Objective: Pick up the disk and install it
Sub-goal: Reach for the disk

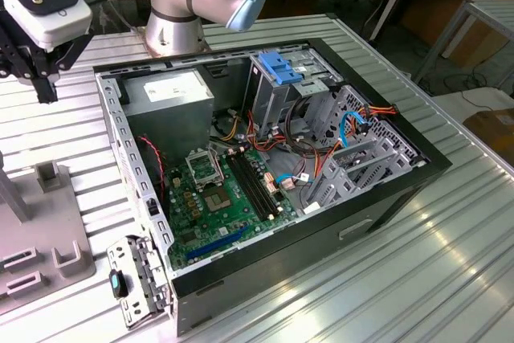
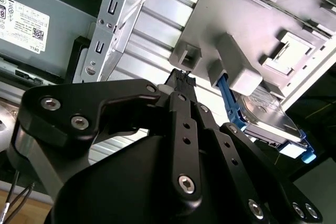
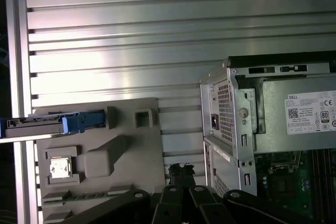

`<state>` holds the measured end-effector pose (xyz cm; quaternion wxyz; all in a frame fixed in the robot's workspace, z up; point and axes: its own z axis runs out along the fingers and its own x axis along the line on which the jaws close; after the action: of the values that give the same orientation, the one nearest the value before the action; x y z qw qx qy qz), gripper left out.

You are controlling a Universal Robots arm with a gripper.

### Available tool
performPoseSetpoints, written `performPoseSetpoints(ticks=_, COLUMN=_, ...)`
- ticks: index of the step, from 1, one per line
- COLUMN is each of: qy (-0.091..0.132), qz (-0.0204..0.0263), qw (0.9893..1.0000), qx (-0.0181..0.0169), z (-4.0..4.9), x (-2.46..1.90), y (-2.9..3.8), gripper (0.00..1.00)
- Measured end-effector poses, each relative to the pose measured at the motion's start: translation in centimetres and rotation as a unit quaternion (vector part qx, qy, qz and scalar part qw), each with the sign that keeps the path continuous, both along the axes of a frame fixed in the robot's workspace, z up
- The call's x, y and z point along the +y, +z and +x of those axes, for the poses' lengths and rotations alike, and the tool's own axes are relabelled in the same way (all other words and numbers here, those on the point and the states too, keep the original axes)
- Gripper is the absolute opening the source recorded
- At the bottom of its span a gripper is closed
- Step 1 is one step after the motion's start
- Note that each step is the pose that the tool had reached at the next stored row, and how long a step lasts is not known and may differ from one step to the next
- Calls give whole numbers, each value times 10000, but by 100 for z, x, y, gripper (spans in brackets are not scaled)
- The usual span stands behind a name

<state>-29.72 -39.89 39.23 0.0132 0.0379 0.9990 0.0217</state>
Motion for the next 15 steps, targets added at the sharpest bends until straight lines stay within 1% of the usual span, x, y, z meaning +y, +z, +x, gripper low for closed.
performPoseSetpoints(ticks=5, qy=0, qz=0, qw=10000, qx=0, z=-85, x=0, y=0, gripper=11)
performPoseSetpoints(ticks=6, qy=0, qz=0, qw=10000, qx=0, z=-124, x=0, y=0, gripper=11)
performPoseSetpoints(ticks=7, qy=0, qz=0, qw=10000, qx=0, z=-184, x=0, y=-1, gripper=11)
performPoseSetpoints(ticks=13, qy=0, qz=0, qw=10000, qx=0, z=-308, x=0, y=-2, gripper=11)
performPoseSetpoints(ticks=15, qy=0, qz=0, qw=10000, qx=0, z=-375, x=0, y=-2, gripper=11)
